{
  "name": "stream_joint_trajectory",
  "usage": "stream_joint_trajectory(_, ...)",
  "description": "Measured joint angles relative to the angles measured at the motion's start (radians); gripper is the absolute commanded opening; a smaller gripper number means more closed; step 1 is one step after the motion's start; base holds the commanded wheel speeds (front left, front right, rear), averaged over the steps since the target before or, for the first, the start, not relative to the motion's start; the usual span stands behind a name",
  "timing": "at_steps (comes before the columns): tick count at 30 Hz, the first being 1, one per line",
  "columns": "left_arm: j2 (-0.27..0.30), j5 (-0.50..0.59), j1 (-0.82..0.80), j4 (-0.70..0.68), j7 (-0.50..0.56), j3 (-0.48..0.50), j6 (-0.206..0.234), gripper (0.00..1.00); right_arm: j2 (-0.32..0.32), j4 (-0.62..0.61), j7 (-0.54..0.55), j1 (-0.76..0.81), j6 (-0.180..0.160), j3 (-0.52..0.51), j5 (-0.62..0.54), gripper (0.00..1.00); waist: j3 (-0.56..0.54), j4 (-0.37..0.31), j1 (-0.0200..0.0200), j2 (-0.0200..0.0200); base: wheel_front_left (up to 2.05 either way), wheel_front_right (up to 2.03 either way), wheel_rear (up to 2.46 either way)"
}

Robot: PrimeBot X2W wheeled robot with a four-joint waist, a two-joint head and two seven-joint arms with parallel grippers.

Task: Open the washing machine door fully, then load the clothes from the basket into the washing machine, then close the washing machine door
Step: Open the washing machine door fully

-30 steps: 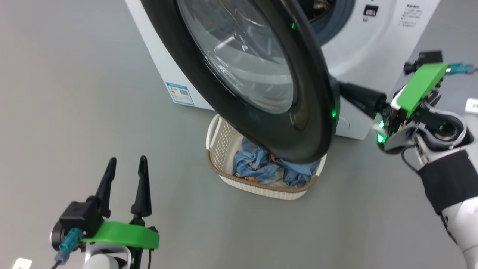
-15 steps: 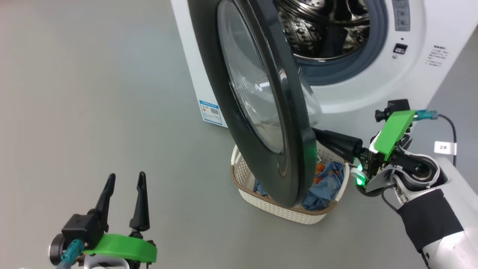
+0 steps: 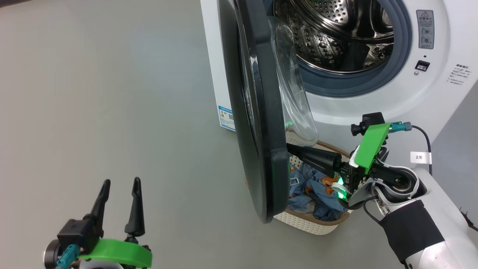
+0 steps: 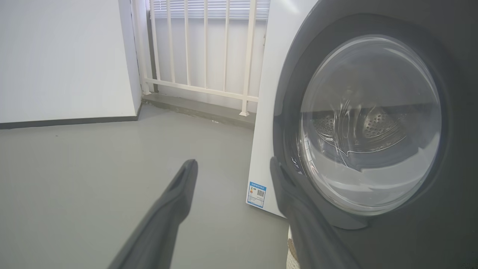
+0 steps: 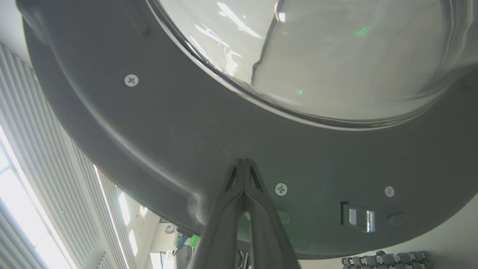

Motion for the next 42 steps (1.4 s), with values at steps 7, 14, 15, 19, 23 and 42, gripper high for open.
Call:
stream_joint_trajectory(7,0.000,0.000,0.000,-0.004,0.000,0.003,0.000,1.00,0.011,0.007,0.005,0.000,0.000,-0.008,-0.009,0.00,-0.004,-0.002,0.0000,0.0000,0.00,0.00,0.00)
stream_joint_trajectory(14,0.000,0.000,0.000,0.004,0.000,-0.012,0.000,1.00,0.013,0.004,-0.001,0.005,0.000,-0.038,-0.018,0.00,-0.018,-0.010,0.0000,0.0000,0.00,0.00,0.00)
stream_joint_trajectory(15,0.000,0.000,0.000,0.007,0.000,-0.015,0.000,1.00,0.014,0.002,-0.005,0.008,0.000,-0.040,-0.018,0.00,-0.021,-0.012,0.0000,0.0000,0.00,0.00,0.00)
stream_joint_trajectory(19,0.002,0.000,0.000,0.009,0.000,-0.017,0.000,1.00,0.021,-0.017,-0.018,0.022,0.000,-0.057,-0.022,0.00,-0.029,-0.036,0.0000,0.0000,0.00,0.00,0.00)
stream_joint_trajectory(23,0.004,-0.001,0.000,0.013,0.000,-0.021,0.000,1.00,0.021,-0.030,-0.028,0.024,0.000,-0.069,-0.045,0.31,-0.036,-0.069,0.0000,0.0000,0.00,0.00,0.00)
stream_joint_trajectory(42,0.008,-0.029,0.001,0.013,0.000,-0.021,0.000,1.00,-0.071,-0.329,-0.407,0.168,0.000,-0.095,-0.278,1.00,-0.052,-0.271,0.0000,0.0000,0.00,0.00,0.00)
